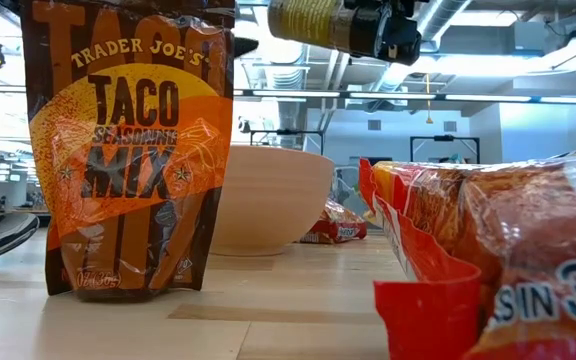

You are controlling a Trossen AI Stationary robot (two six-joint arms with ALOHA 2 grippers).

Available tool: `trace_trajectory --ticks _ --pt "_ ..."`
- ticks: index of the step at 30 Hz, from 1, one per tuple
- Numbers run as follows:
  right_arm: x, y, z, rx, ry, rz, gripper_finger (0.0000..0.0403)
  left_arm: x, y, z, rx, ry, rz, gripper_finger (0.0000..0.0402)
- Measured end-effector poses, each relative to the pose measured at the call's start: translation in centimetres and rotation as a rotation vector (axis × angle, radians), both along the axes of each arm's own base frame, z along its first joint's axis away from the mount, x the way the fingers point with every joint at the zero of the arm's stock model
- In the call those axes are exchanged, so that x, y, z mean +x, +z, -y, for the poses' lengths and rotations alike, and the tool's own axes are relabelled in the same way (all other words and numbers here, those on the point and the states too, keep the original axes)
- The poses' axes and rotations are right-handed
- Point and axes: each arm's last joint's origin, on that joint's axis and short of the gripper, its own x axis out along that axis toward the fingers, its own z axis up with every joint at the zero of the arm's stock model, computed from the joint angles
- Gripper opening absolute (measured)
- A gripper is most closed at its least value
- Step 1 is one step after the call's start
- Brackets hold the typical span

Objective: Pick & Place Food Item
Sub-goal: Put the black seasoning bottle into the dark blue bin

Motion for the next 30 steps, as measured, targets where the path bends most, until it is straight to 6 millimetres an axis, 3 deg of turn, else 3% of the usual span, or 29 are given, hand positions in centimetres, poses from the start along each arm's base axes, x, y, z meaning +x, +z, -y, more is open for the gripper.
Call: trace_trajectory --ticks 15,30 --pt "-0.3 -0.2 0.0 0.015 0.017 -0.036 0.0192 4.5 0.2 0.5 -0.004 -0.038 -0.037 0.0306" --pt "0.1 0.0 0.6 0.017 0.003 0.003 0.0192 4.9 0.7 0.6 -0.005 -0.041 -0.025 0.0306"
